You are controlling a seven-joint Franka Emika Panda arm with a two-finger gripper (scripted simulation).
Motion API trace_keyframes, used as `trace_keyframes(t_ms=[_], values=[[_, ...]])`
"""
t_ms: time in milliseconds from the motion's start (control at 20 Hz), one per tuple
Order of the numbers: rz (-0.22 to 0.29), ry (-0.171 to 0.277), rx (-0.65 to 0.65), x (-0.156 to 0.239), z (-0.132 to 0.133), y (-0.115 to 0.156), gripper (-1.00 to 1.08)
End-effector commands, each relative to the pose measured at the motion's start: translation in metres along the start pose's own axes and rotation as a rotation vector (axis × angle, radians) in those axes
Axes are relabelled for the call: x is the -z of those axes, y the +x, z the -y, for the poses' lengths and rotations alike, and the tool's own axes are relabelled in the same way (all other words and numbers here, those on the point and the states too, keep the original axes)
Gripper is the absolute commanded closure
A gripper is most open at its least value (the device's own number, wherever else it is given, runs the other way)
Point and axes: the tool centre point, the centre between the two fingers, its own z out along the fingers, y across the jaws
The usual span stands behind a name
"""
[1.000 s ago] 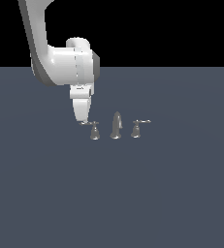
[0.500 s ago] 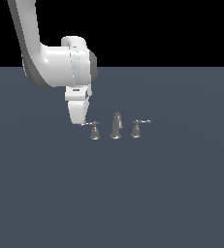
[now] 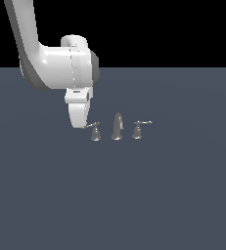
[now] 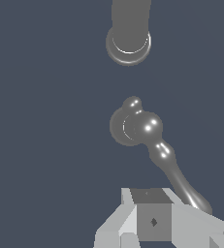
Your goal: Turn on the faucet by rotating a designated handle.
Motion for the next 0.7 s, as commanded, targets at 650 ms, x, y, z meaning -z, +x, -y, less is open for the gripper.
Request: trace_keyframes(t_ms=[650], values=[[0.0,-0.009,0.004,0.0,-0.036,0.021,1.08]])
